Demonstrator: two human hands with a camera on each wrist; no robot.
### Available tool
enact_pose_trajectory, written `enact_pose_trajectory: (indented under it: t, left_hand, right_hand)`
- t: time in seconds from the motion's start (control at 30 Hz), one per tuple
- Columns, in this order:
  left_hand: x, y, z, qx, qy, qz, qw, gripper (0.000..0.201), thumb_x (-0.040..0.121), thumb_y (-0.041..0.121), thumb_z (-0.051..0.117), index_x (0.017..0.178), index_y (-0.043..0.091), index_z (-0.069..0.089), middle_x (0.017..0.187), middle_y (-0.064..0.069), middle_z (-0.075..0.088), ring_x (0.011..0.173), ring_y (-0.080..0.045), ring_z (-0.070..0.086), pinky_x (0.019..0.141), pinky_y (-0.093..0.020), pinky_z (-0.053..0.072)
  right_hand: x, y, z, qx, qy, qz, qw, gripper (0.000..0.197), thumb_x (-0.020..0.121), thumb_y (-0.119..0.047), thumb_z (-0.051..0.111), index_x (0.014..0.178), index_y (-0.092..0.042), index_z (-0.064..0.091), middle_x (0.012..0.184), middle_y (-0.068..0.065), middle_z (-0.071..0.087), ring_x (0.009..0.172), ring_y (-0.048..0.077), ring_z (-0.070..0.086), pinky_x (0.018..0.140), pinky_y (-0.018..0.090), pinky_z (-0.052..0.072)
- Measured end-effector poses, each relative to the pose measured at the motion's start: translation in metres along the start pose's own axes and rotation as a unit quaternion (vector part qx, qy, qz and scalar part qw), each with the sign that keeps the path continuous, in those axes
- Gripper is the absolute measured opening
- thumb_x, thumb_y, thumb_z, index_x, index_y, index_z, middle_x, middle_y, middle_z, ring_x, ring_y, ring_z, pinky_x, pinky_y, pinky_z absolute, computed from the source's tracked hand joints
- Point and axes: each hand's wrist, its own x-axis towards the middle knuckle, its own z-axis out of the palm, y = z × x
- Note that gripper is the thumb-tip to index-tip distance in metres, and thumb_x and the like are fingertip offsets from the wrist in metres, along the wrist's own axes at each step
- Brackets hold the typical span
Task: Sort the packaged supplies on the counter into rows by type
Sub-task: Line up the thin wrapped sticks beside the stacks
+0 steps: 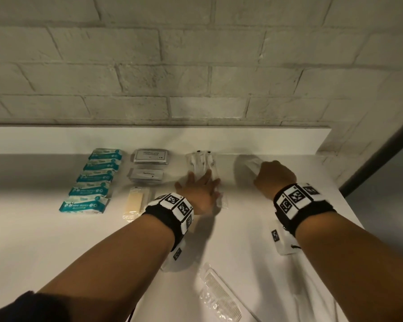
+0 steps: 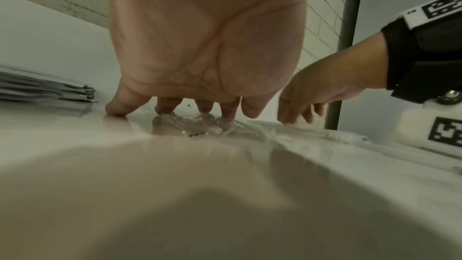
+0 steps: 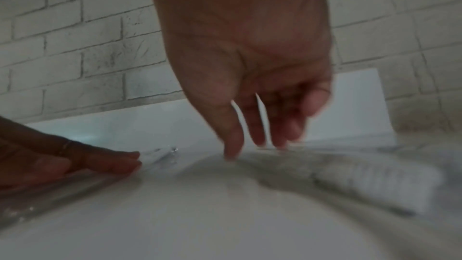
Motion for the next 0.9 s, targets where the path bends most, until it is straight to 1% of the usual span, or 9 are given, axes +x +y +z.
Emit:
enact_pose_trajectory:
  t: [0.07,0.17,0.27,0.37,0.47,0.53,0.6,0.77,0.9]
  left_hand:
    - [0.001,0.0,0.001,0.002,0.005,-0.004,1.0,0.061,0.094,0.053,0.023,0.152,0.035,0.013,0.162,0.004,-0.003,0.147,-0.038,-0.003,0.109,-0.069,0.01]
    - [0.002,0.0,0.001,-0.002,0.005,0.0,1.0,0.056,0.098,0.048,0.026,0.151,0.037,0.013,0.162,0.006,-0.004,0.145,-0.042,-0.005,0.107,-0.072,0.012]
    - [0.0,0.0,0.0,-0.014,0.003,-0.002,1.0,0.054,0.099,0.045,0.026,0.151,0.038,0.013,0.162,0.008,-0.006,0.146,-0.042,-0.007,0.107,-0.072,0.011]
    - [0.0,0.001,0.0,-0.005,0.004,0.0,1.0,0.054,0.1,0.045,0.025,0.151,0.036,0.012,0.162,0.007,-0.005,0.146,-0.041,-0.006,0.108,-0.071,0.012]
    - [0.0,0.0,0.0,-0.019,0.006,-0.007,1.0,0.053,0.1,0.044,0.026,0.151,0.035,0.014,0.162,0.006,-0.003,0.147,-0.039,-0.005,0.109,-0.071,0.009]
    - [0.0,-0.001,0.001,-0.018,0.006,0.003,1.0,0.053,0.1,0.044,0.026,0.151,0.037,0.013,0.162,0.007,-0.005,0.146,-0.041,-0.006,0.107,-0.072,0.01]
    - [0.0,-0.002,0.001,-0.017,0.005,0.009,1.0,0.055,0.099,0.045,0.028,0.15,0.039,0.013,0.162,0.008,-0.006,0.145,-0.043,-0.007,0.107,-0.073,0.011]
    - [0.0,-0.001,0.001,0.004,0.018,0.012,1.0,0.065,0.087,0.054,0.027,0.15,0.036,0.017,0.162,0.005,0.0,0.145,-0.041,-0.001,0.104,-0.07,0.019]
    - [0.001,0.002,0.002,-0.02,0.02,0.002,1.0,0.056,0.098,0.046,0.031,0.151,0.037,0.014,0.162,0.007,-0.004,0.146,-0.041,-0.007,0.106,-0.072,0.012]
  right_hand:
    - [-0.003,0.003,0.001,0.006,-0.041,0.017,0.999,0.038,0.087,-0.022,0.058,0.122,-0.008,0.061,0.116,0.01,0.064,0.106,0.03,0.063,0.082,0.033,0.049]
    - [-0.008,0.0,0.0,0.049,-0.052,-0.003,0.997,0.041,0.098,-0.025,0.041,0.134,-0.006,0.049,0.128,0.014,0.06,0.116,0.032,0.058,0.093,0.037,0.044]
    - [-0.011,-0.014,-0.007,0.021,-0.046,-0.062,0.997,0.039,0.091,-0.023,0.048,0.126,-0.007,0.053,0.118,0.012,0.064,0.106,0.031,0.062,0.084,0.035,0.049]
    - [-0.01,-0.027,-0.021,-0.003,0.044,-0.195,0.98,0.023,0.088,-0.017,0.05,0.106,-0.018,0.064,0.11,0.006,0.062,0.097,0.028,0.062,0.075,0.032,0.044]
    - [-0.014,-0.031,-0.026,-0.051,0.112,-0.288,0.95,0.032,0.094,-0.012,0.045,0.115,-0.029,0.062,0.127,-0.002,0.057,0.111,0.022,0.058,0.091,0.033,0.038]
    - [-0.013,-0.023,-0.014,-0.087,0.045,-0.28,0.955,0.042,0.097,-0.012,0.041,0.13,-0.032,0.056,0.143,-0.007,0.049,0.127,0.019,0.05,0.107,0.033,0.034]
    - [-0.013,-0.013,-0.001,-0.07,-0.03,-0.256,0.964,0.045,0.098,-0.014,0.037,0.138,-0.032,0.049,0.15,-0.006,0.042,0.135,0.02,0.042,0.112,0.036,0.031]
    - [-0.019,-0.013,0.012,-0.061,-0.036,-0.264,0.962,0.04,0.099,-0.017,0.037,0.133,-0.026,0.056,0.137,0.001,0.056,0.123,0.023,0.054,0.103,0.037,0.043]
    - [-0.031,-0.032,0.013,-0.084,-0.077,-0.265,0.957,0.036,0.099,-0.01,0.036,0.129,-0.009,0.056,0.127,0.011,0.061,0.111,0.029,0.06,0.096,0.038,0.048]
